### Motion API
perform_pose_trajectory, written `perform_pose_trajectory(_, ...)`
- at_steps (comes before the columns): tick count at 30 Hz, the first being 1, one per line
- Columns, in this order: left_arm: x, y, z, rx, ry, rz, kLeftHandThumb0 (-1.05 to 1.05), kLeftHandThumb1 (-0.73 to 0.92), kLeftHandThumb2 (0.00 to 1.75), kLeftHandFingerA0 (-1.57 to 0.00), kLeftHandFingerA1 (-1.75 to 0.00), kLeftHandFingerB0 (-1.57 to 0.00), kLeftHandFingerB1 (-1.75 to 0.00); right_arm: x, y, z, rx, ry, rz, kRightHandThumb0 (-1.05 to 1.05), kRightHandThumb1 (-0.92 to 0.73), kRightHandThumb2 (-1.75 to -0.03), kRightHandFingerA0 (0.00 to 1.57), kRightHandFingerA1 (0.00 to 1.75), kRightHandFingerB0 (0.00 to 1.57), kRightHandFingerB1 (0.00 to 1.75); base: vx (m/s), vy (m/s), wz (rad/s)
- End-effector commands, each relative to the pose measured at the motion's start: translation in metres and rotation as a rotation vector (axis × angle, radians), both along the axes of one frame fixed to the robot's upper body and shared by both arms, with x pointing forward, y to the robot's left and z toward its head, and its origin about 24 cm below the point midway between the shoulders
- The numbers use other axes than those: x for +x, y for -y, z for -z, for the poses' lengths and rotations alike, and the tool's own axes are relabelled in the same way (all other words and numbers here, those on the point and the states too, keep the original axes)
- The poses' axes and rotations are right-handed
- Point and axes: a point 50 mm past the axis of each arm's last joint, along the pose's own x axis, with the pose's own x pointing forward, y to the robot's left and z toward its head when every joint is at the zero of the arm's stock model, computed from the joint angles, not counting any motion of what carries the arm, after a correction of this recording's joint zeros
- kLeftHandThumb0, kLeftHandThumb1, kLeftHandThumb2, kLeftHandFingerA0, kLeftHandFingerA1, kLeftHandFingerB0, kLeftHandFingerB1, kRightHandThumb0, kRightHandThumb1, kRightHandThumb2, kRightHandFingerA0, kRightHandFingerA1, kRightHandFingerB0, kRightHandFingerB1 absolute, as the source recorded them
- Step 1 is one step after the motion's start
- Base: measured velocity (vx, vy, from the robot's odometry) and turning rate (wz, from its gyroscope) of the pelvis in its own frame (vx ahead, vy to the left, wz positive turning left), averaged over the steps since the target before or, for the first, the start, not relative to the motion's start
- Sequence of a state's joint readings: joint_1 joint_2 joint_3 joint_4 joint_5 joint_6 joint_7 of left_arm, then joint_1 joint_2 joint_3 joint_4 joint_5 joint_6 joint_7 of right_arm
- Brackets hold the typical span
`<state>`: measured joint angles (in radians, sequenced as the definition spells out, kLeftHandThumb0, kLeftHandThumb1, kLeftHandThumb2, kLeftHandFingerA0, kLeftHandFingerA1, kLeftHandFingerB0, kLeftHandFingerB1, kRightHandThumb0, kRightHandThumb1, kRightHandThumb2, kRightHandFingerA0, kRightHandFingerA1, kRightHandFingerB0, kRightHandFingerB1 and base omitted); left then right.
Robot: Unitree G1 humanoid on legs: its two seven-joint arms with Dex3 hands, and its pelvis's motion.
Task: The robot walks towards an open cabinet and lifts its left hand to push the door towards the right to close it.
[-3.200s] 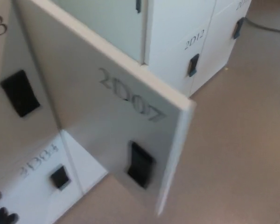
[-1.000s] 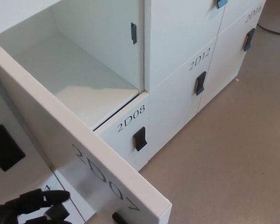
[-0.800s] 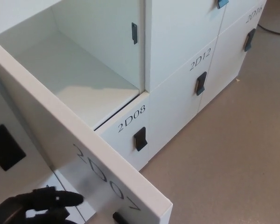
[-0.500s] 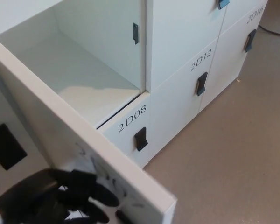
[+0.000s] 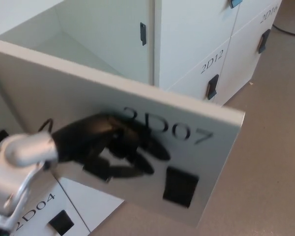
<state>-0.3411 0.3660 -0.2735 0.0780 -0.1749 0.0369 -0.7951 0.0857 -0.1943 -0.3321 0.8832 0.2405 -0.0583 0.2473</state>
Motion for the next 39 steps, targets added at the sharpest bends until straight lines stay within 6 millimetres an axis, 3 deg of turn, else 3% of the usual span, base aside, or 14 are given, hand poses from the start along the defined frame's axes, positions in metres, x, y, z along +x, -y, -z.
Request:
perform_pose_trajectory(1, 0.099, 0.005, -0.03, 0.198, 0.005, -0.405, -0.5, 0.69, 0.61, -0.19, -0.34, -0.16, -0.3, -0.001, 0.002, -0.008, -0.027, 0.052, -0.023, -0.21, -0.67, -0.6, 0.58, 0.45, 0.48, 0.41, 0.0, 0.0, 0.0)
perform_pose_trajectory(7, 0.113, -0.024, -0.034, 0.264, 0.021, -0.578, -0.55, 0.69, 0.61, -0.18, -0.33, -0.13, -0.28, -0.003, 0.001, -0.01, -0.023, 0.062, -0.029, -0.22, -0.66, -0.59, 0.59, 0.45, 0.48, 0.41, 0.0, 0.0, 0.0)
perform_pose_trajectory(9, 0.115, -0.04, -0.034, 0.295, 0.027, -0.655, -0.64, 0.48, 0.86, -0.01, -0.42, -0.06, -0.37, -0.004, 0.001, -0.011, -0.024, 0.067, -0.03, -0.22, -0.66, -0.59, 0.6, 0.45, 0.49, 0.41, 0.0, 0.0, 0.0)
perform_pose_trajectory(10, 0.115, -0.067, -0.034, 0.325, 0.028, -0.771, -0.64, 0.71, 0.65, -0.1, -0.26, -0.1, -0.2, -0.003, 0.0, -0.013, -0.022, 0.078, -0.032, -0.22, -0.66, -0.59, 0.6, 0.45, 0.48, 0.41, 0.0, 0.0, 0.0)
perform_pose_trajectory(13, 0.11, -0.109, -0.036, 0.344, 0.028, -0.942, -0.64, 0.74, 0.63, -0.05, -0.27, -0.03, -0.23, -0.003, 0.0, -0.017, -0.022, 0.097, -0.04, -0.22, -0.67, -0.59, 0.6, 0.44, 0.49, 0.41, 0.0, 0.0, 0.0)
perform_pose_trajectory(15, 0.105, -0.135, -0.04, 0.306, 0.022, -1.039, -0.7, 0.59, 0.93, 0.0, -0.26, 0.0, -0.21, -0.003, 0.0, -0.02, -0.027, 0.107, -0.048, -0.21, -0.67, -0.59, 0.58, 0.45, 0.47, 0.4, 0.0, 0.0, 0.0)
perform_pose_trajectory(22, 0.082, -0.198, -0.055, 0.078, -0.014, -1.271, -0.69, 0.56, 0.89, 0.0, -0.21, 0.0, -0.14, -0.007, 0.004, -0.031, -0.046, 0.125, -0.053, -0.2, -0.67, -0.6, 0.57, 0.45, 0.47, 0.41, 0.0, 0.0, 0.0)
perform_pose_trajectory(24, 0.08, -0.202, -0.055, 0.055, -0.016, -1.29, -0.69, 0.56, 0.89, 0.0, -0.21, 0.0, -0.14, -0.009, 0.004, -0.031, -0.046, 0.123, -0.055, -0.2, -0.67, -0.6, 0.57, 0.45, 0.47, 0.41, 0.0, 0.0, 0.0)
perform_pose_trajectory(25, 0.076, -0.209, -0.055, 0.016, -0.025, -1.304, -0.59, 0.75, 0.65, 0.0, -0.14, 0.0, 0.0, -0.011, 0.003, -0.031, -0.046, 0.118, -0.058, -0.23, -0.66, -0.59, 0.59, 0.45, 0.49, 0.41, 0.0, 0.0, 0.0)
perform_pose_trajectory(29, 0.068, -0.221, -0.054, -0.068, -0.039, -1.322, -0.72, 0.62, 0.85, 0.0, -0.02, 0.0, -0.01, -0.013, 0.003, -0.031, -0.043, 0.112, -0.06, -0.23, -0.64, -0.59, 0.57, 0.44, 0.46, 0.4, 0.0, 0.0, 0.0)
perform_pose_trajectory(30, 0.066, -0.224, -0.053, -0.083, -0.038, -1.322, -0.58, 0.75, 0.62, 0.0, 0.0, 0.0, 0.0, -0.014, 0.004, -0.031, -0.041, 0.111, -0.056, -0.22, -0.64, -0.59, 0.56, 0.44, 0.45, 0.4, 0.0, 0.0, 0.0)
perform_pose_trajectory(32, 0.065, -0.225, -0.052, -0.091, -0.037, -1.322, -0.58, 0.75, 0.62, 0.0, 0.0, 0.0, 0.0, -0.014, 0.004, -0.031, -0.039, 0.111, -0.054, -0.22, -0.64, -0.59, 0.56, 0.44, 0.45, 0.4, 0.0, 0.0, -0.04)
perform_pose_trajectory(33, 0.064, -0.225, -0.05, -0.124, -0.047, -1.32, -0.71, 0.53, 0.79, 0.0, -0.02, 0.0, 0.0, -0.015, 0.004, -0.03, -0.04, 0.107, -0.054, -0.23, -0.65, -0.59, 0.56, 0.44, 0.46, 0.4, 0.0, 0.0, -0.08)
perform_pose_trajectory(39, 0.062, -0.223, -0.042, -0.167, -0.064, -1.3, -0.56, 0.71, 0.61, 0.0, -0.02, 0.0, 0.0, -0.019, 0.005, -0.03, -0.051, 0.091, -0.053, -0.24, -0.65, -0.59, 0.58, 0.44, 0.47, 0.4, 0.0, 0.0, 0.0)
